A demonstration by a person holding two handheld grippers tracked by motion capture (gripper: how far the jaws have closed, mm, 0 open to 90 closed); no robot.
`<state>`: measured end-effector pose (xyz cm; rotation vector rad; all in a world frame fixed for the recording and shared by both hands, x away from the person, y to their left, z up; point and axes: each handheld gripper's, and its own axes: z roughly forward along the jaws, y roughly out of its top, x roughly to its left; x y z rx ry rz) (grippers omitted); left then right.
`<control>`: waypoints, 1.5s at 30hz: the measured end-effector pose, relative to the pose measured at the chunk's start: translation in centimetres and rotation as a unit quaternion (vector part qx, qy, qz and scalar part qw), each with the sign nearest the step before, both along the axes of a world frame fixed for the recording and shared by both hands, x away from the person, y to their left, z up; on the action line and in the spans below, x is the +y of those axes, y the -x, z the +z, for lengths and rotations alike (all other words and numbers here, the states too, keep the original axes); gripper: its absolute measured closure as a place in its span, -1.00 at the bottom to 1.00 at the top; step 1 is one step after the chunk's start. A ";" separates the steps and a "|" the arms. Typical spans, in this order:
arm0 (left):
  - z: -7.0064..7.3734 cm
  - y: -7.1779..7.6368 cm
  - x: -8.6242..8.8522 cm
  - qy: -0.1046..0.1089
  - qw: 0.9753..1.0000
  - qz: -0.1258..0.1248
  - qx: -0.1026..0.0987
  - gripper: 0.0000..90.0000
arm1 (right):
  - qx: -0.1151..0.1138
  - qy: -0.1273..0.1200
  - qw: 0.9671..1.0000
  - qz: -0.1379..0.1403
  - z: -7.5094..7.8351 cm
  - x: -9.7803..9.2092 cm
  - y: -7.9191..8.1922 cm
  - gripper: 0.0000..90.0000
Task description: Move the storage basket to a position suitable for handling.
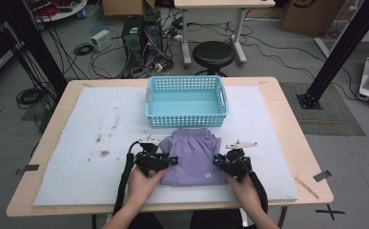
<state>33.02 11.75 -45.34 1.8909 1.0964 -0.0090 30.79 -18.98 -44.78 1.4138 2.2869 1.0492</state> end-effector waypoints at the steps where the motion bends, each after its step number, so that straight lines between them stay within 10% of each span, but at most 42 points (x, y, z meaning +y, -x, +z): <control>1: 0.0 0.0 0.0 0.000 1.000 0.000 0.000 0.47 | 0.001 -0.001 1.000 0.000 0.0 0.0 0.0 0.82; 14: 0.0 -0.2 0.0 0.003 1.000 -0.015 0.000 0.83 | 0.013 -0.027 0.999 0.017 0.0 -0.4 -0.3 0.92; 45: 0.8 0.4 0.6 0.012 0.999 -0.027 -0.030 0.87 | -0.010 -0.054 0.998 0.024 1.1 -0.9 0.3 0.92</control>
